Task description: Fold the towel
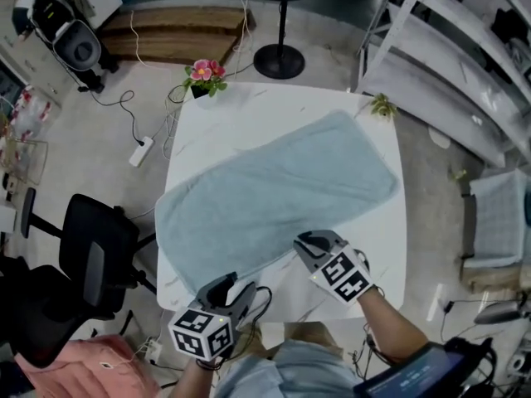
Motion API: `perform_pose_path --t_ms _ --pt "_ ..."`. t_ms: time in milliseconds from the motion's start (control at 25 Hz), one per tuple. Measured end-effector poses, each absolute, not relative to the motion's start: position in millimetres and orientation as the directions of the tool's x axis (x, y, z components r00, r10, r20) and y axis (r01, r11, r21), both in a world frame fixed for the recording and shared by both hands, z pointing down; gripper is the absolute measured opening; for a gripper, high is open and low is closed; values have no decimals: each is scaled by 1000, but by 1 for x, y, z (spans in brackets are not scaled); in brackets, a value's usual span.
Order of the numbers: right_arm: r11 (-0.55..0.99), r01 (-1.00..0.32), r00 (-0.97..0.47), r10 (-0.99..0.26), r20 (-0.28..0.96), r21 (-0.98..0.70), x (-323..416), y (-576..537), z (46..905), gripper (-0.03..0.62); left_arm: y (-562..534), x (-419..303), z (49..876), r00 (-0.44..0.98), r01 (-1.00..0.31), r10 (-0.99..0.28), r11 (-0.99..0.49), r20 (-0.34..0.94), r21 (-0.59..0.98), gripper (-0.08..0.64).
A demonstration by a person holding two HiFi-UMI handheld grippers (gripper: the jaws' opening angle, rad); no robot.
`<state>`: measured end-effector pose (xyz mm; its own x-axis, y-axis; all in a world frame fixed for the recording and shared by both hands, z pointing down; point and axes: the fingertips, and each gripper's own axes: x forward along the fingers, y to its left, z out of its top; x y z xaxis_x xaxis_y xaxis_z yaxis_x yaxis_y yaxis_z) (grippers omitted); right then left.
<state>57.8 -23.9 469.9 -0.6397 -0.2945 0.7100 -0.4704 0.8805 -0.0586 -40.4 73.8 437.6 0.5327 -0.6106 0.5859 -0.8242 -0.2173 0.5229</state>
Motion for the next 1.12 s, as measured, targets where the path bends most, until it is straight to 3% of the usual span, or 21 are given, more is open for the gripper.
perform_pose_path --t_ms 280,440,560,720,880,960,1120 --pt "863 -501 -640 -319 699 -64 40 -25 471 44 81 -57 460 529 -828 -603 -214 597 518 192" --pt "728 -686 -569 -529 630 -8 102 -109 434 46 84 -65 471 527 -835 -586 -220 616 504 187" --pt "649 -758 -468 -615 634 69 158 -175 430 46 90 -71 479 516 -841 -576 -201 634 502 178" --pt "694 -717 -468 -555 688 73 179 -203 452 43 88 -73 466 510 -819 -619 -138 597 556 151" --pt "744 -666 -603 -499 623 -49 138 -162 424 31 32 -45 411 516 -794 -704 -179 488 581 123" --pt "785 -607 -672 -422 609 -125 111 -121 422 20 8 -13 417 546 -802 -675 -250 497 542 124" --pt "837 -543 -638 -362 680 -64 114 -81 459 20 -19 49 441 587 -785 -612 -271 530 557 121"
